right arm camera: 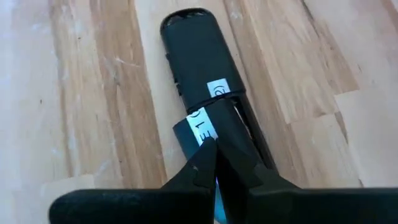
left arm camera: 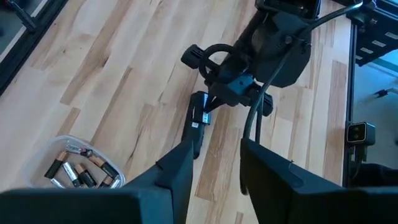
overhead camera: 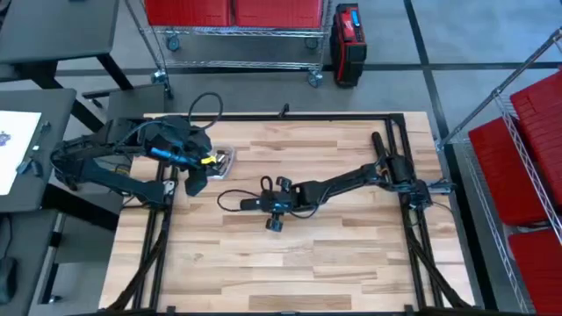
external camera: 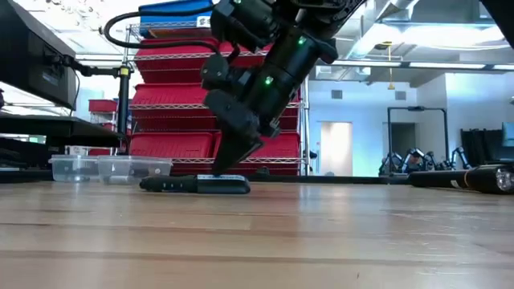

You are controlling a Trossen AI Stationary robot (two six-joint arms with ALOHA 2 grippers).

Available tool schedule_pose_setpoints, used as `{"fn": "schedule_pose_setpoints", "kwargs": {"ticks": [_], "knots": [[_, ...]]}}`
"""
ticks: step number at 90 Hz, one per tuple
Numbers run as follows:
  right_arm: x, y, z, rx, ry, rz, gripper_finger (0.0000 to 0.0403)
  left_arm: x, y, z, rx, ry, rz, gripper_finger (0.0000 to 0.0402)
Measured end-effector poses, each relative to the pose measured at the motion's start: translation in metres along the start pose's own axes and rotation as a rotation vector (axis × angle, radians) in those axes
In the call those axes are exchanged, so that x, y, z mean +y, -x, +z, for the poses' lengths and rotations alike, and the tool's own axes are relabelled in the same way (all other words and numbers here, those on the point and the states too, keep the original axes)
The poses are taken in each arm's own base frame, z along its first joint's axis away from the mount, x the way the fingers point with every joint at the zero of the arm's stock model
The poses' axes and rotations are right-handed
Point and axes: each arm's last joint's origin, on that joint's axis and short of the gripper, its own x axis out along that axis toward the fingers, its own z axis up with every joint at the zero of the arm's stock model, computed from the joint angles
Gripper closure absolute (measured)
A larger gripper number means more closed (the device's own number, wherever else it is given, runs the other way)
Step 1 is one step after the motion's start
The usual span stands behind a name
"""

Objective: Insert battery
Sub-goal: Close the remote's battery compartment

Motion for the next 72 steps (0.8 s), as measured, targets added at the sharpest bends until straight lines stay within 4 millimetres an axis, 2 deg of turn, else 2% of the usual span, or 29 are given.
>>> {"fn": "schedule_pose_setpoints", "kwargs": {"ticks": [11,28,56,72], "knots": [[-0.001,-0.006,-0.001,-0.008,-0.006,-0.009,0.0403,0.000,0.000,0.000,-0.001,0.001,0.000,0.0287],[-0.010,-0.008,0.001,-0.005,-0.020,-0.029,0.0403,0.000,0.000,0.000,-0.001,0.007,0.000,0.0288],[-0.013,-0.009,0.001,-0.005,-0.017,-0.035,0.0403,0.000,0.000,0.000,0.000,0.008,0.000,0.0288],[-0.015,-0.010,0.002,-0.030,-0.020,-0.095,0.0403,0.000,0.000,0.000,0.000,0.010,0.000,0.0288]]}}
